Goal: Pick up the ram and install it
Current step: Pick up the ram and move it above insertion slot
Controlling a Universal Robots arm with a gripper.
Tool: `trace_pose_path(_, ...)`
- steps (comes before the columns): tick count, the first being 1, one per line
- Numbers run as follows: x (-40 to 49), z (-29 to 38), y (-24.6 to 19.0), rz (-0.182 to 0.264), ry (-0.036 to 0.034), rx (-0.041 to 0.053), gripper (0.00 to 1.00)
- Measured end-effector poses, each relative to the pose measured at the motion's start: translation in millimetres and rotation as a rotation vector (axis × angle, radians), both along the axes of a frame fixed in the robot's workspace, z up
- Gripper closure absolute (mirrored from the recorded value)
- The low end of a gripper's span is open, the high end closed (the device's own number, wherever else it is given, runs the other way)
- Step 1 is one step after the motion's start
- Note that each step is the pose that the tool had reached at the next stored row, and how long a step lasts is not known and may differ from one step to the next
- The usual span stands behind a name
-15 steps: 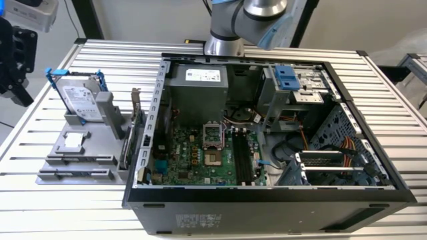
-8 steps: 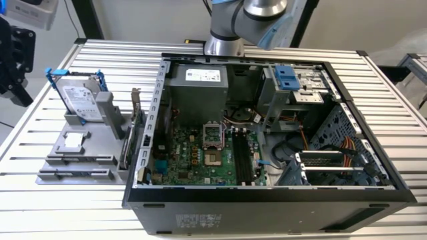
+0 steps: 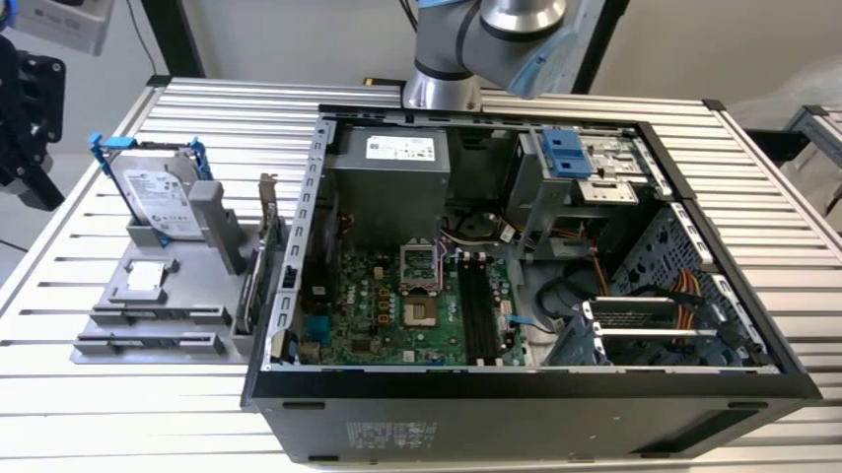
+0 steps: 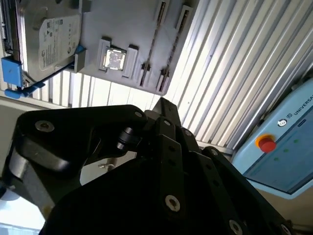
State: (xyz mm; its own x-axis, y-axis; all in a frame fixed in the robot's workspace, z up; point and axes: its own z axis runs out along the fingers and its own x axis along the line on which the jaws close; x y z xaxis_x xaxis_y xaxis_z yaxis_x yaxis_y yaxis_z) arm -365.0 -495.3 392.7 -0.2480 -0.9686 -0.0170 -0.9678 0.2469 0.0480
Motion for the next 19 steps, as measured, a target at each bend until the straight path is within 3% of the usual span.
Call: trace_pose_path(19,-0.6,0.0,0.0,0.111,-0.0001,0.0,1.0)
